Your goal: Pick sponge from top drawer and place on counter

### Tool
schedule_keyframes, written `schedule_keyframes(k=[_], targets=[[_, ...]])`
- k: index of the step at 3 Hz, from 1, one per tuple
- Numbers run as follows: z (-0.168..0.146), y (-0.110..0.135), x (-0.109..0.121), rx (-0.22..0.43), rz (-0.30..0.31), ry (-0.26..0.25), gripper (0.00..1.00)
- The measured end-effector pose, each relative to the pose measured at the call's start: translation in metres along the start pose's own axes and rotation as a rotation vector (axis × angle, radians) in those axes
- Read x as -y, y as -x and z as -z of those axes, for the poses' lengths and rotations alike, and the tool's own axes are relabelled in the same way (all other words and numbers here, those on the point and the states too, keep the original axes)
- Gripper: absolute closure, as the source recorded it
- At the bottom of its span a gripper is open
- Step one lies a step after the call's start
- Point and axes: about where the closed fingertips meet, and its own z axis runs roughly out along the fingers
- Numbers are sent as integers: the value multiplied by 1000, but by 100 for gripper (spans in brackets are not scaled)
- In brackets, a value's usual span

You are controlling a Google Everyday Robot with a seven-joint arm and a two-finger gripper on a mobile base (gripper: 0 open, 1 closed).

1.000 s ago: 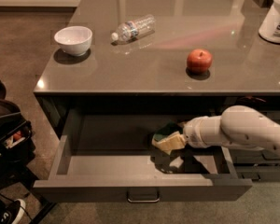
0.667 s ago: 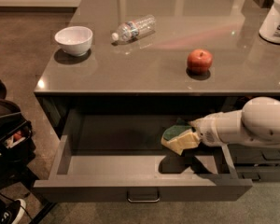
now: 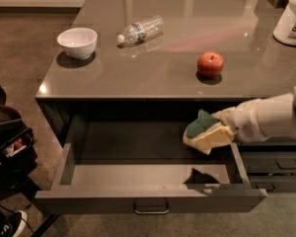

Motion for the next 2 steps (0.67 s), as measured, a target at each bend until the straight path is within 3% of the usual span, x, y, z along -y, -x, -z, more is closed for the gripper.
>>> schedule_keyframes(k=[1,2], targets=[[38,43,0,39,93,-29,100],[41,48,1,44,101,-33,100]])
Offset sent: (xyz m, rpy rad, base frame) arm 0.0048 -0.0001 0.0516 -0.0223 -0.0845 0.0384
